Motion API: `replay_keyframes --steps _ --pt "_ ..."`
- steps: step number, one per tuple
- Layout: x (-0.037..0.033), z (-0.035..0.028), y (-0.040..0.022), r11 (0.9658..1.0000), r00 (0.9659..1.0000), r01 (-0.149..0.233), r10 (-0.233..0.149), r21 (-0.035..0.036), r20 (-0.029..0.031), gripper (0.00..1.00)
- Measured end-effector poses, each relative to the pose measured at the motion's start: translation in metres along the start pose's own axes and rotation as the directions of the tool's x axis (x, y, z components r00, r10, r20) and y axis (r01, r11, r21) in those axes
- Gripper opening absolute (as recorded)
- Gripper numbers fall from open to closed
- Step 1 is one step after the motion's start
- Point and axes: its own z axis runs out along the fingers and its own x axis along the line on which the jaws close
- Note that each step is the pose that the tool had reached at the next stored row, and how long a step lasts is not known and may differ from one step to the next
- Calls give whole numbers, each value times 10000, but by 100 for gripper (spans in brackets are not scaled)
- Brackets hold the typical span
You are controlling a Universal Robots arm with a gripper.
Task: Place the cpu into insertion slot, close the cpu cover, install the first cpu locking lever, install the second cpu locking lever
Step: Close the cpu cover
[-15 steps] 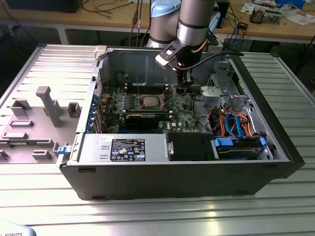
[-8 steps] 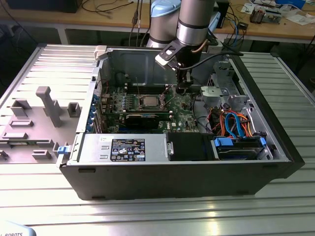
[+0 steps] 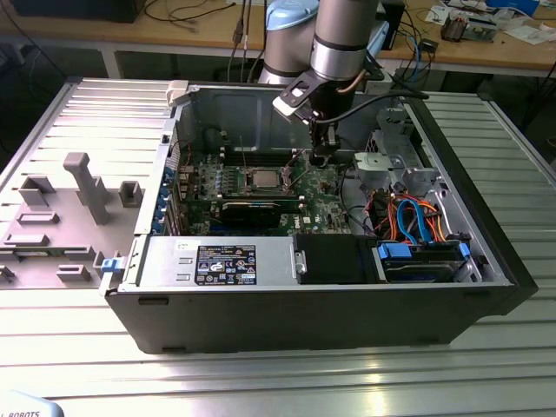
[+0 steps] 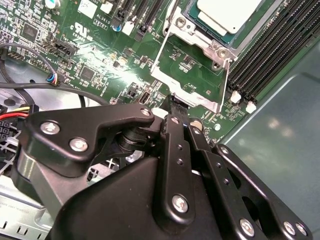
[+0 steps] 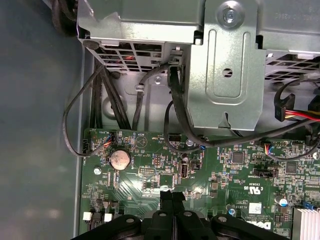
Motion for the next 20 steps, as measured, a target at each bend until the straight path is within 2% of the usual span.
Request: replay_keyframes --steps 20 --pt "3 1 -55 10000 10000 1 -1 2 -1 11"
